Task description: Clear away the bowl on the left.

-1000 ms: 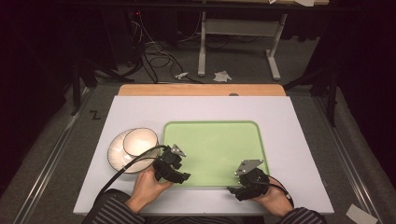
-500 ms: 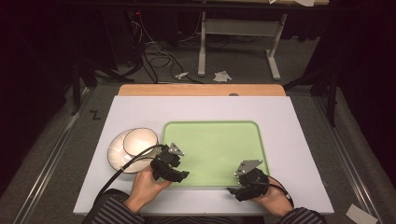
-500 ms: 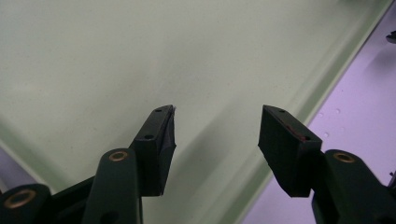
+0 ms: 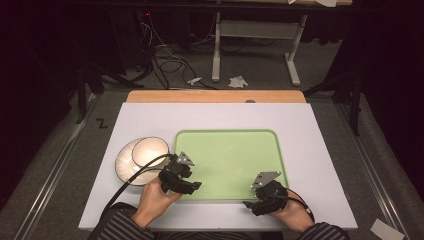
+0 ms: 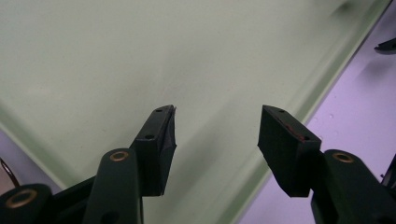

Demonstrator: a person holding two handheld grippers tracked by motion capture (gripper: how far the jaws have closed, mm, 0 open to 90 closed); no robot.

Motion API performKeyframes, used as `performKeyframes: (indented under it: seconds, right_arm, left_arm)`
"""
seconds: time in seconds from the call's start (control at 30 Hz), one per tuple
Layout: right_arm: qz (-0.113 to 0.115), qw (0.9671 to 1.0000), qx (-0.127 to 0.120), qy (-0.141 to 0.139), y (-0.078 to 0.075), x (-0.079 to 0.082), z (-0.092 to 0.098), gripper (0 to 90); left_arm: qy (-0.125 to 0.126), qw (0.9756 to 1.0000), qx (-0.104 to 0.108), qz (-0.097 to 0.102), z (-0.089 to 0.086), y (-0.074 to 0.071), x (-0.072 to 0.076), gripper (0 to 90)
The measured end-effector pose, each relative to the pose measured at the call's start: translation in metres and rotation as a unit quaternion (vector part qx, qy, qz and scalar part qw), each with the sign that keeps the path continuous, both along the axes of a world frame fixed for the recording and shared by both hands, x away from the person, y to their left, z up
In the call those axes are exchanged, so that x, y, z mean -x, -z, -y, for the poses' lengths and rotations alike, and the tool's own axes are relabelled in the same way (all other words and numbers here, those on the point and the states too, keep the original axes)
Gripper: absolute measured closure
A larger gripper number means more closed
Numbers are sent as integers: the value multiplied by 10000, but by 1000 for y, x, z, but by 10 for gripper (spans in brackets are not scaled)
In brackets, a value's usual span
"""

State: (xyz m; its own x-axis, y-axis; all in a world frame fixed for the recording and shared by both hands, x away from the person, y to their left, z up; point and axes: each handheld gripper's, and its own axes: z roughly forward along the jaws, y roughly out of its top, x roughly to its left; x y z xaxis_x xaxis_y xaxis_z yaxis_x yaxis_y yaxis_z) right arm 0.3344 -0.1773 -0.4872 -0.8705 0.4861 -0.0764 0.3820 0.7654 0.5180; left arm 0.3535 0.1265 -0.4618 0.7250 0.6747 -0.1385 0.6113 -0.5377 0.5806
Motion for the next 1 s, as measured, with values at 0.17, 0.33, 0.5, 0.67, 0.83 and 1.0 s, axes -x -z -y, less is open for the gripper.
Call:
performKeyframes:
  seconds: [0.17,0.33,0.5,0.67,0.83,1.0]
  right_arm:
    - [-3,10000,-14,17,0,0,0,321]
    - [-15,10000,-8,-27,1,0,-1,321]
    - [-26,10000,-5,9,0,1,-1,321]
    - [-40,10000,-1,-13,1,1,-1,320]
    - [-59,10000,18,-13,1,1,-1,320]
    - [-97,9999,35,-38,2,1,-2,319]
  left_arm:
    - [-79,9999,74,-39,-7,-3,-1,463]
    - [-138,9999,32,22,-10,-6,0,463]
    - [-232,9996,86,103,-15,-10,1,461]
    - [-332,9992,115,166,-22,-14,0,459]
    - [-435,9988,124,195,-28,-16,-1,455]
    - [-494,9985,137,211,-32,-17,-1,454]
